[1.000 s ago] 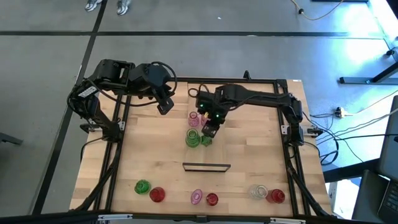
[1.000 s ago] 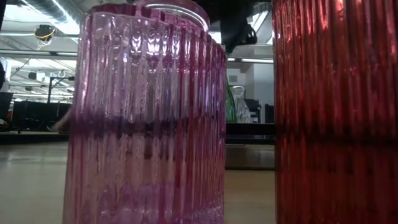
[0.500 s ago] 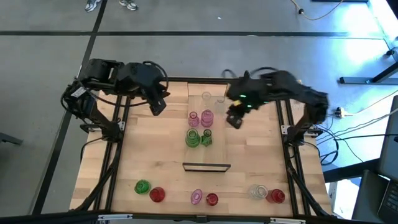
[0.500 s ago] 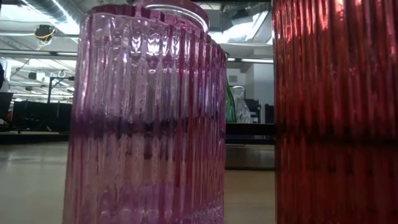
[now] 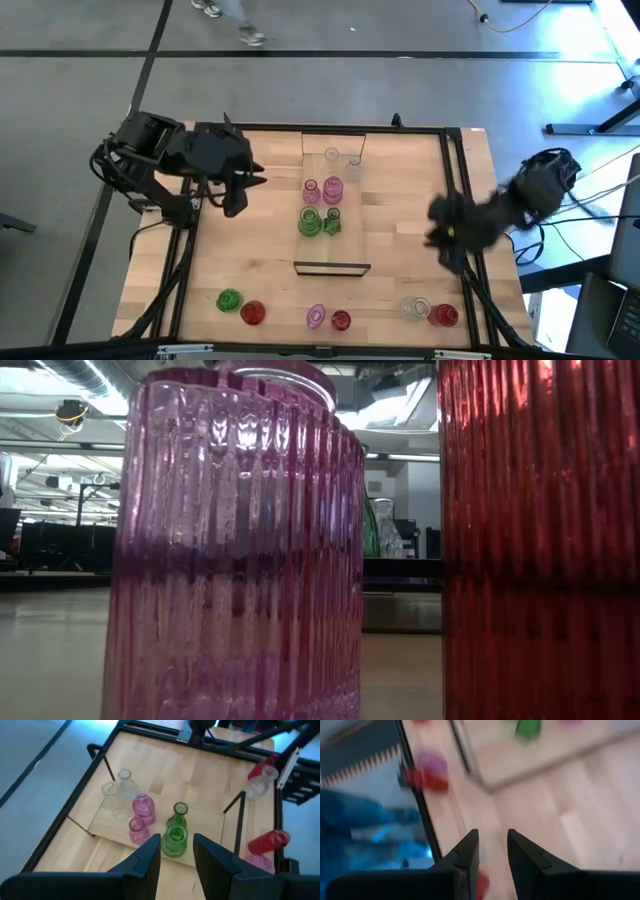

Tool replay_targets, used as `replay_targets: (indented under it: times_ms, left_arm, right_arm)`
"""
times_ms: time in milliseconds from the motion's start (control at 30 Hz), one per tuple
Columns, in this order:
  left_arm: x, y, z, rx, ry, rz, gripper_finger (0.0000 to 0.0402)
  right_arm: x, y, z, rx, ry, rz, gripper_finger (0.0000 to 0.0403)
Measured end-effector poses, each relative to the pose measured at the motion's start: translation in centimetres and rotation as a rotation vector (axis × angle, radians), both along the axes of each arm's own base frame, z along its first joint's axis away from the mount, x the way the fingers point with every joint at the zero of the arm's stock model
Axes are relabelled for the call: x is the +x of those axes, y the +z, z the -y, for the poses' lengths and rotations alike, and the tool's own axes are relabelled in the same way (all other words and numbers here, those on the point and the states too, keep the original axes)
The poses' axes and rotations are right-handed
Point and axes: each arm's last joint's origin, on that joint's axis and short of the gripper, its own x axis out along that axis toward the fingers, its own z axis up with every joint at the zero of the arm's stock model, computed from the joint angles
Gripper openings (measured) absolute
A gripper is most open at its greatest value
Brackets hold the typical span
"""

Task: Sort vases onto shelf
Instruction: Put the transparent vase on the shelf aligned with the other transparent vases

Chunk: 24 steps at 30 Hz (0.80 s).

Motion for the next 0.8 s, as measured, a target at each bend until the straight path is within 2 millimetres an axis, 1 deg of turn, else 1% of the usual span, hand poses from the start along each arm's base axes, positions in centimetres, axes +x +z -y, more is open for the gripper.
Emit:
replay_targets:
  times_ms: [67, 133, 233, 300, 433, 567, 800]
  left_arm:
    - [0.2, -0.3, 0.3, 0.007, -0.007, -0.016, 0.0108]
    - [0.5, -0.8, 0.4, 0.013, -0.01, -0.037, 0.0108]
    - [1.1, -1.7, 0.6, 0.025, -0.01, -0.081, 0.0108]
    - [1.5, -2.5, 0.7, 0.033, -0.011, -0.114, 0.0108]
    - [2.6, -3.7, 1.1, 0.001, -0.04, -0.135, 0.0108]
    - [3.8, -3.8, 1.6, -0.062, -0.086, -0.062, 0.0108]
    - [3.9, -3.8, 1.7, -0.054, -0.101, -0.056, 0.0108]
  right_arm:
    - [-0.8, -2.0, -1.7, 0.01, 0.024, -0.074, 0.0085]
    - [-1.3, -3.9, -3.4, 0.04, 0.045, -0.108, 0.0085]
    - [-1.5, -6.6, -5.4, 0.109, 0.027, -0.099, 0.0085]
    - [-1.4, -8.1, -6.2, 0.143, -0.013, -0.075, 0.0085]
    - [-1.4, -10.6, -6.5, 0.122, -0.103, -0.091, 0.0085]
    - [-1.4, -12.3, -6.4, 0.107, -0.141, -0.14, 0.0085]
    - [-1.1, -14.5, -7.2, 0.202, -0.127, -0.179, 0.0085]
